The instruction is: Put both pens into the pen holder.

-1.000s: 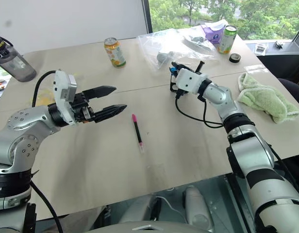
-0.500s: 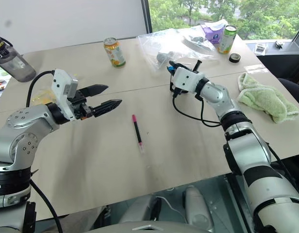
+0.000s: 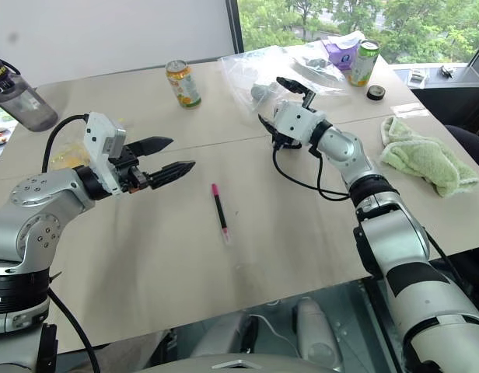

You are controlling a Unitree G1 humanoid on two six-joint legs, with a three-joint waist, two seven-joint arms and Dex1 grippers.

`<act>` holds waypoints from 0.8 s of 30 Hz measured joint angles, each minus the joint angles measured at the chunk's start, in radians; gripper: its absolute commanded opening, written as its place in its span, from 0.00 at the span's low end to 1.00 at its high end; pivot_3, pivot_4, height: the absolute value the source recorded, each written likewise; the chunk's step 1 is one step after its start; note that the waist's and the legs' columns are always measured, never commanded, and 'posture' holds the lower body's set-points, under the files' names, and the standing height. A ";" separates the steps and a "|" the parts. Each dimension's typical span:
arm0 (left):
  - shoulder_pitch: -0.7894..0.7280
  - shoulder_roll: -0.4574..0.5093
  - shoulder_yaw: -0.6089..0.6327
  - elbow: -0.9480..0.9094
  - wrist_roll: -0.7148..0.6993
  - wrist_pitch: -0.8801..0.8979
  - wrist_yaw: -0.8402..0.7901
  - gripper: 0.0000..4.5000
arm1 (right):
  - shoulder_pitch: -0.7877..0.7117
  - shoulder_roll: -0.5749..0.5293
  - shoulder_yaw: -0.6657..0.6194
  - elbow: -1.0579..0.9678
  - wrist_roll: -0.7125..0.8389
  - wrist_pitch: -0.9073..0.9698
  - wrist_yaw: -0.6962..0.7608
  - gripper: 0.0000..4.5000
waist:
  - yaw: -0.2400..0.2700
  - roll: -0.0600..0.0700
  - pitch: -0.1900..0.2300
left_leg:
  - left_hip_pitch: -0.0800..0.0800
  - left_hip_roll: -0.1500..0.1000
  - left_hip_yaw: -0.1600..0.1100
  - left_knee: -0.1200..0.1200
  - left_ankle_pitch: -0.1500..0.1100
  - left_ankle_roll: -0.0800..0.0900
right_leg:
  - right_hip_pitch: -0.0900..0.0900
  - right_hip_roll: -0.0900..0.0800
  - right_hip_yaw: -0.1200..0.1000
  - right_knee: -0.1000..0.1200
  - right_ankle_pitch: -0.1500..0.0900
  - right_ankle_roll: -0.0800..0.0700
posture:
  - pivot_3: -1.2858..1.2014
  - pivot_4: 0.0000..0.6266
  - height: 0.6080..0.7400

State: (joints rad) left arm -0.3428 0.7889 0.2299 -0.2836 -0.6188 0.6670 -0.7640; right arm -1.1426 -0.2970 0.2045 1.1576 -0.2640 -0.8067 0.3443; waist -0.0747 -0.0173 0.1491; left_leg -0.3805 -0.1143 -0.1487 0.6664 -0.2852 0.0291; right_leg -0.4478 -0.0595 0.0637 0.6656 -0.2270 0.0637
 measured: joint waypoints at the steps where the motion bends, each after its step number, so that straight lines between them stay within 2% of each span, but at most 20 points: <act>1: 0.001 0.000 0.000 0.000 0.002 0.000 0.000 0.93 | 0.000 0.000 -0.002 0.000 0.001 0.000 0.001 0.99 | 0.000 0.000 0.000 | 0.000 0.000 0.000 0.000 0.000 0.000 | 0.000 0.000 0.000 0.000 0.000 0.000 | 0.52 0.24 0.99; 6: 0.008 0.003 0.000 0.000 0.008 -0.001 -0.008 0.93 | 0.023 0.013 -0.048 -0.051 0.096 0.033 0.118 0.99 | -0.002 0.000 0.000 | 0.000 0.000 0.000 0.000 0.000 0.000 | 0.000 0.000 0.000 0.000 0.000 0.000 | 0.52 0.24 0.99; 8: 0.028 0.008 0.002 0.000 0.009 -0.007 -0.019 0.93 | 0.086 0.041 -0.066 -0.168 0.196 0.127 0.242 0.99 | -0.006 0.000 0.000 | 0.000 0.001 0.000 0.000 0.000 0.000 | 0.000 0.000 0.000 0.000 0.000 0.000 | 0.52 0.24 0.99; 11: 0.080 0.012 0.014 -0.002 0.007 -0.021 -0.048 0.93 | 0.271 0.067 -0.042 -0.493 0.346 0.428 0.425 0.99 | -0.010 0.001 0.000 | -0.001 0.001 -0.002 0.000 0.000 0.000 | 0.000 0.000 -0.001 0.000 0.000 0.000 | 0.52 0.24 0.99; 13: 0.122 0.012 0.030 -0.002 0.003 -0.022 -0.066 0.93 | 0.387 0.063 -0.005 -0.727 0.410 0.636 0.485 0.99 | -0.010 0.001 0.001 | -0.001 0.001 -0.002 0.000 0.000 0.000 | 0.000 0.000 -0.001 0.000 0.000 0.000 | 0.52 0.24 0.99; 15: 0.129 0.011 0.030 -0.003 0.003 -0.020 -0.069 0.93 | 0.408 0.060 0.006 -0.796 0.431 0.709 0.499 0.99 | -0.009 0.002 0.001 | -0.001 0.000 -0.002 0.001 0.000 0.000 | 0.000 0.000 -0.001 0.001 0.000 0.000 | 0.52 0.24 0.99; 17: 0.163 0.008 0.023 -0.031 0.003 0.003 -0.053 0.93 | 0.492 0.025 0.005 -1.029 0.517 0.878 0.522 0.99 | 0.005 0.003 0.000 | 0.000 0.000 -0.002 0.001 0.000 0.000 | 0.000 0.000 -0.001 0.001 0.000 0.000 | 0.52 0.24 0.99; 18: 0.166 -0.004 0.015 -0.041 0.004 0.019 -0.030 0.93 | 0.515 0.012 0.001 -1.084 0.544 0.923 0.526 0.99 | 0.011 0.003 0.000 | 0.000 0.000 -0.002 0.001 0.000 0.000 | 0.000 -0.001 -0.002 0.001 0.000 0.000 | 0.52 0.24 0.99; 24: 0.228 -0.187 -0.062 -0.182 0.017 0.176 0.238 0.93 | 0.743 -0.172 -0.066 -1.373 0.730 1.186 0.593 0.99 | 0.054 0.002 0.000 | -0.001 0.000 -0.002 0.003 -0.001 0.001 | 0.002 -0.002 -0.003 0.000 0.001 0.001 | 0.52 0.24 0.99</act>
State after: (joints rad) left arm -0.1150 0.6020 0.1683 -0.4653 -0.6015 0.8432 -0.5256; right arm -0.3998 -0.4695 0.1384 -0.2152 0.4663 0.3793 0.9371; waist -0.0205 -0.0151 0.1492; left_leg -0.3818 -0.1146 -0.1505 0.6690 -0.2861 0.0305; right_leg -0.4459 -0.0617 0.0611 0.6652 -0.2264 0.0644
